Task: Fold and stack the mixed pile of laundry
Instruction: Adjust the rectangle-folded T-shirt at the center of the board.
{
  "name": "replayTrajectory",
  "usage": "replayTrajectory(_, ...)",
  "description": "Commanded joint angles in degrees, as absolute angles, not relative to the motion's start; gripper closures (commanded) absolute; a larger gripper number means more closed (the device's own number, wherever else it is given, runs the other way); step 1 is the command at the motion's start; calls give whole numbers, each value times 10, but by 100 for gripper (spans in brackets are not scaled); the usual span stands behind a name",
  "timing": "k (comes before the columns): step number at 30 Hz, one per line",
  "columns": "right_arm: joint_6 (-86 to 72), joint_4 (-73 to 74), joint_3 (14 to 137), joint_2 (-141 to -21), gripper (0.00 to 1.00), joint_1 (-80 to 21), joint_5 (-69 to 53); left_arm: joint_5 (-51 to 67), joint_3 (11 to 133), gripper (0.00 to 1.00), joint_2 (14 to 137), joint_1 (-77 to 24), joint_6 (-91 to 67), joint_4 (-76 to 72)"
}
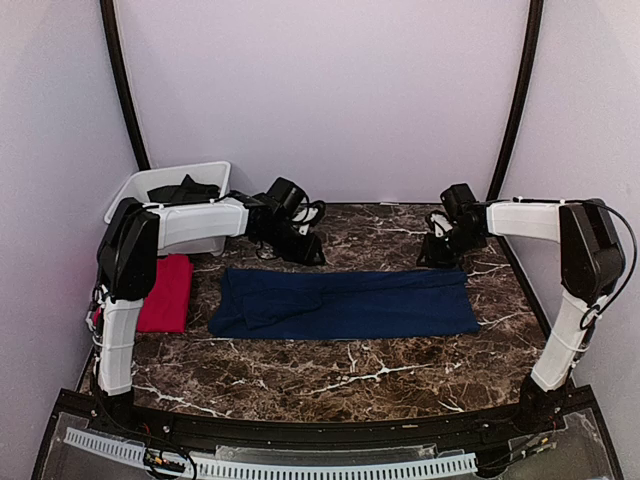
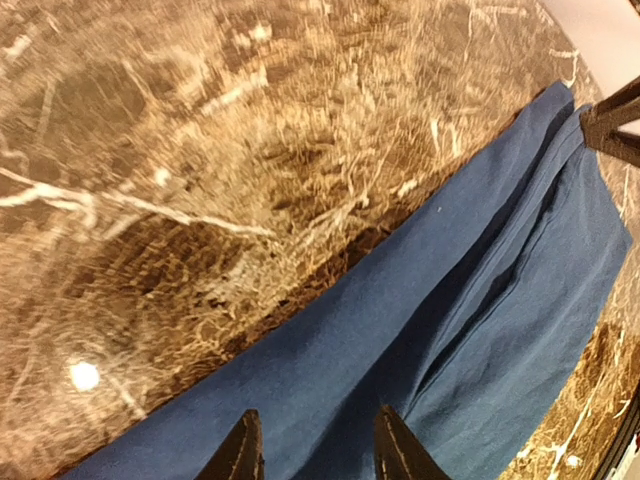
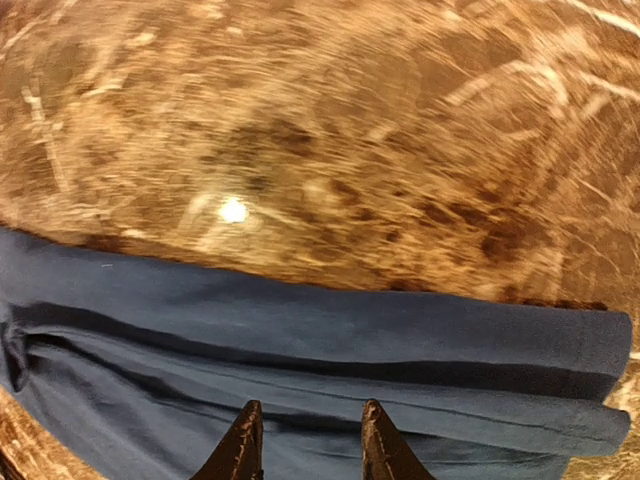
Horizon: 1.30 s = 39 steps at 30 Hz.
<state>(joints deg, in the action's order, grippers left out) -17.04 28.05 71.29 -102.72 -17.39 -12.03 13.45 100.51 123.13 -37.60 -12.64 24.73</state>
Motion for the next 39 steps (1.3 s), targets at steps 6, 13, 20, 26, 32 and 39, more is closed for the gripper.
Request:
replayTrajectory(6,-172,297,681,-1059,72,-139,-92,169,1069,63,1285,-394,-105,287)
replayTrajectory(13,-186,305,633,-1002,73,-135,-104,160,1069,64,1293,-422,-73,316)
replayTrajectory(20,-204,291,574,-955,73,-94,-154,147,1055,66,1288,-441,-54,348)
replayTrajectory(26,-193,274,609,-921,69,-93,-163,125,1044,68,1284,-464,-16,380)
replayTrajectory(32,-170,291,735,-1023,70,-93,-171,131,1032,69,1259,-468,4,376)
replayTrajectory(39,-146,308,758,-1080,73,-93,-162,111,1048,69,1255,-467,17,389)
